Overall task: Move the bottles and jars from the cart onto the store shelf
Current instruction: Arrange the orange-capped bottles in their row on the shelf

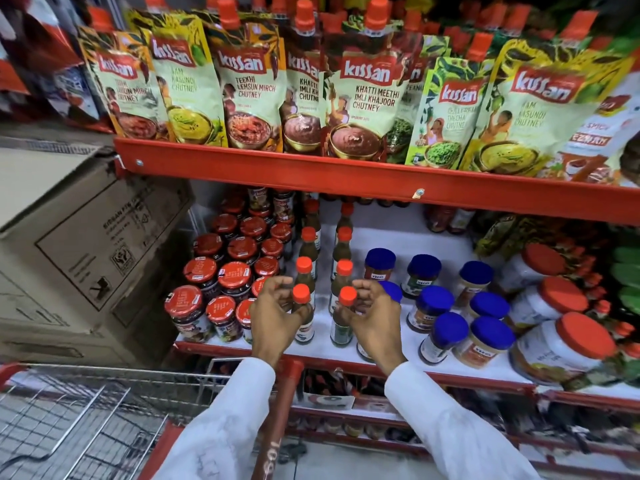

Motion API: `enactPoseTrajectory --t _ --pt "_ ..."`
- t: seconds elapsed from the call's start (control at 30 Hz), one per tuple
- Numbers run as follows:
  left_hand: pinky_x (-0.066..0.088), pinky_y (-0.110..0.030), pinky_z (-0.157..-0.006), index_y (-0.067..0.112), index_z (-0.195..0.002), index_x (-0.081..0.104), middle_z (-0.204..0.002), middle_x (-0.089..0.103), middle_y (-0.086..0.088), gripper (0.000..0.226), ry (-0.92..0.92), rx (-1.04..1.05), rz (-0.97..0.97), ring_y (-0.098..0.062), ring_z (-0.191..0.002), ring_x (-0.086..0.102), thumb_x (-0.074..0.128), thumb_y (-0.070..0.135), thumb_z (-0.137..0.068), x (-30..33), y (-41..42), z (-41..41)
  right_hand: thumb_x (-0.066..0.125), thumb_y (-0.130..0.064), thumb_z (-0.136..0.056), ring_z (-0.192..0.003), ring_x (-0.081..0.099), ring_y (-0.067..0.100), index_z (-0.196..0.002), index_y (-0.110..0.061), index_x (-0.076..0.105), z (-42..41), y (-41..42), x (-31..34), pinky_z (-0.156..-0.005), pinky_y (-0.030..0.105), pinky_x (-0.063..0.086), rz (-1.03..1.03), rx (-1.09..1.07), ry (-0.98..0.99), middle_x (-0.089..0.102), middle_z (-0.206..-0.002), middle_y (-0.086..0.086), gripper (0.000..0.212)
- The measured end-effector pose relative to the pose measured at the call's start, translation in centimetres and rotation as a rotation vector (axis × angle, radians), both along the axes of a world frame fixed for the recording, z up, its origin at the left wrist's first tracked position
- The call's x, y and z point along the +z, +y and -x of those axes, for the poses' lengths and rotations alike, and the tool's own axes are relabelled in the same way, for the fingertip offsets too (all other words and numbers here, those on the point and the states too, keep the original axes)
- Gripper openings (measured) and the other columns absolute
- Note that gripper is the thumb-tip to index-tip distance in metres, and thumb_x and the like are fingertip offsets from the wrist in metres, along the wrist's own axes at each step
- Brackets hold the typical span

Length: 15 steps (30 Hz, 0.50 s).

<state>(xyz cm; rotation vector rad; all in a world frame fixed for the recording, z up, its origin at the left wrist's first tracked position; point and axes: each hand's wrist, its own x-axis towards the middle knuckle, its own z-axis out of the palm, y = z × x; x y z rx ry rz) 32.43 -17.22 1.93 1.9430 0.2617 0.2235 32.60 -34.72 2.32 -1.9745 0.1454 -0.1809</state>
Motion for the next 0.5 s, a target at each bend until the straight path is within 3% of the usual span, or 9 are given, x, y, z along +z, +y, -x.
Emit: enactPoseTrajectory --t 0.1,0.23,0.37,0.5 --pt "0.058 -0.039 -0.091 0.025 -0.113 0.055 -0.094 0.075 0.004 0.060 0.013 -0.023 -0.005 -0.011 -0.089 0.071 0.086 0.007 -0.065 -0.1 -0.2 -0.1 0.082 -0.002 -0.070 -0.084 0.065 -0.002 -0.118 -0.016 0.060 0.2 -0.1 0.4 -0.077 0.012 0.055 -0.026 0.010 0.009 0.068 -0.093 -0.011 0.055" --pt "0.057 -0.031 -0.081 0.016 -0.107 0.065 -0.092 0.073 0.004 0.055 0.007 0.046 -0.032 -0.013 -0.084 0.069 0.092 0.022 -0.060 0.1 -0.6 0.4 0.090 -0.019 -0.064 -0.085 0.068 0.008 -0.109 -0.015 0.065 0.4 -0.1 0.6 -0.081 0.022 0.057 -0.027 -0.045 0.000 0.071 -0.093 -0.005 0.052" --pt "0.060 -0.031 -0.078 0.013 -0.091 0.074 -0.081 0.076 0.003 0.035 0.017 0.087 -0.036 -0.009 -0.074 0.070 0.091 0.021 -0.062 0.2 -1.0 0.5 0.089 -0.016 -0.066 -0.073 0.071 0.001 -0.098 -0.013 0.074 0.4 0.0 0.1 -0.071 0.010 0.055 -0.026 -0.042 -0.008 0.075 -0.082 -0.006 0.035" --pt "0.058 -0.027 -0.078 0.011 -0.094 0.076 -0.084 0.078 0.001 0.036 0.022 0.065 -0.047 -0.011 -0.077 0.072 0.091 0.021 -0.062 0.1 -0.8 0.4 0.083 -0.009 -0.071 -0.087 0.072 0.010 -0.109 -0.019 0.071 0.6 -0.4 -0.6 -0.086 0.031 0.060 -0.051 0.012 0.016 0.077 -0.094 -0.003 0.041"
